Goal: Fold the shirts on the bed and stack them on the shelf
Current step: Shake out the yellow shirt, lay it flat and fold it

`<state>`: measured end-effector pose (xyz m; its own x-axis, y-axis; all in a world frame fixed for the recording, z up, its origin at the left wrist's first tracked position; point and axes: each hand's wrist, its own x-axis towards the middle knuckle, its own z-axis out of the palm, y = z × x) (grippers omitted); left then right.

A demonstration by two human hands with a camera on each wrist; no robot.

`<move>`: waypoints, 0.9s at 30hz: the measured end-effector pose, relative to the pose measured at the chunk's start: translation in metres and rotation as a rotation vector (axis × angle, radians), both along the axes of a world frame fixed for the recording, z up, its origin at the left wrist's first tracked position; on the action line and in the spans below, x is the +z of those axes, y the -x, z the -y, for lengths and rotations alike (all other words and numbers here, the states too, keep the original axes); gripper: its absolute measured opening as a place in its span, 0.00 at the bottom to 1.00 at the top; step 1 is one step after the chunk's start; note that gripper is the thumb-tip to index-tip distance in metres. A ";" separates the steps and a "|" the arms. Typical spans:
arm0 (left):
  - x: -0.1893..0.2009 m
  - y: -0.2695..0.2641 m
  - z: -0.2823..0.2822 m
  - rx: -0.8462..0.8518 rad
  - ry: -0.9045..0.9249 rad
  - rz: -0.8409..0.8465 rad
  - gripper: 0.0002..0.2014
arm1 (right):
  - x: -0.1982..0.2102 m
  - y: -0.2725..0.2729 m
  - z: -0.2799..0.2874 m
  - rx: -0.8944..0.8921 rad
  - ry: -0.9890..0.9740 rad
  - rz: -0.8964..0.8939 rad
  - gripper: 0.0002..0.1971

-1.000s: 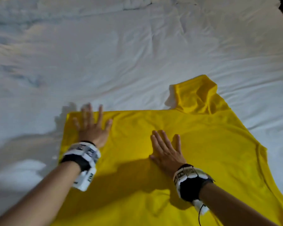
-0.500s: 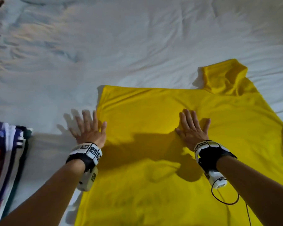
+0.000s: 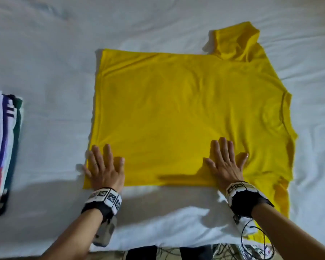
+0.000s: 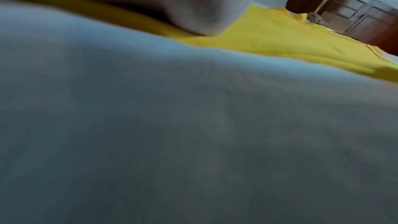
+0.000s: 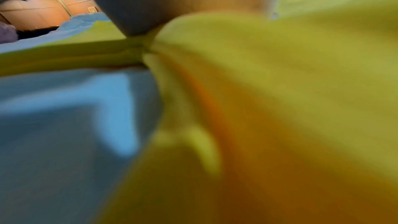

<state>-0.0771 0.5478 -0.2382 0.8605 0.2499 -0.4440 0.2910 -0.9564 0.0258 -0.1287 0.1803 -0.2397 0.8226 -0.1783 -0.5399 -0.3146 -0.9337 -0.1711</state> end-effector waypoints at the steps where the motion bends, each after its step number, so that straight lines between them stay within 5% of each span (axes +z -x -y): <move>1: 0.003 0.005 0.000 0.019 -0.012 0.003 0.35 | 0.004 0.014 0.004 -0.005 -0.008 -0.002 0.38; 4: 0.014 0.024 0.046 -0.146 0.171 0.070 0.37 | 0.014 0.053 0.011 -0.009 -0.035 -0.002 0.42; 7: 0.020 0.049 0.115 -0.524 0.446 0.009 0.38 | 0.026 0.090 0.014 0.030 -0.084 0.023 0.48; 11: 0.012 0.066 0.167 -0.817 0.417 -0.005 0.40 | 0.033 0.129 0.024 0.148 -0.063 0.014 0.59; 15: -0.002 0.064 0.163 -0.830 0.349 0.049 0.38 | 0.031 0.154 0.036 0.106 -0.047 0.081 0.58; 20: -0.003 0.063 0.151 -0.833 0.452 0.268 0.27 | 0.024 0.173 0.070 -0.162 -0.146 0.503 0.26; 22: 0.002 0.056 0.152 -0.815 0.545 0.339 0.22 | 0.040 0.157 0.085 -0.355 -0.158 0.616 0.15; 24: 0.013 0.043 0.155 -0.719 0.620 0.346 0.20 | 0.060 0.123 0.098 -0.475 -0.184 0.652 0.16; 27: 0.028 0.016 0.163 -0.552 0.653 0.270 0.14 | 0.081 0.054 0.117 -0.440 -0.195 0.639 0.15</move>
<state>-0.0935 0.3848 -0.2106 0.8793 -0.4616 -0.1177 -0.3006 -0.7292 0.6147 -0.1823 0.0635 -0.1583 0.8593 -0.5097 -0.0429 -0.4336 -0.6812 -0.5898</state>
